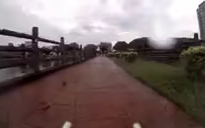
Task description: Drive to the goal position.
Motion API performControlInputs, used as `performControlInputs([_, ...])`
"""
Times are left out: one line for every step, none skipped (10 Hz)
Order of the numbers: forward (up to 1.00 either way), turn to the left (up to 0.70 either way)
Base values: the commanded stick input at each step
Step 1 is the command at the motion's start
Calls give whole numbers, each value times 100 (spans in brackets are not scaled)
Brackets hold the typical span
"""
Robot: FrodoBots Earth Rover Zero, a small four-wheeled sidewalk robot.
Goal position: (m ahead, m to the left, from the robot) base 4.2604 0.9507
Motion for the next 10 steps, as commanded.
performControlInputs([50,0])
performControlInputs([50,0])
performControlInputs([50,0])
performControlInputs([50,0])
performControlInputs([50,0])
performControlInputs([50,0])
performControlInputs([50,20])
performControlInputs([50,50])
performControlInputs([50,50])
performControlInputs([50,0])
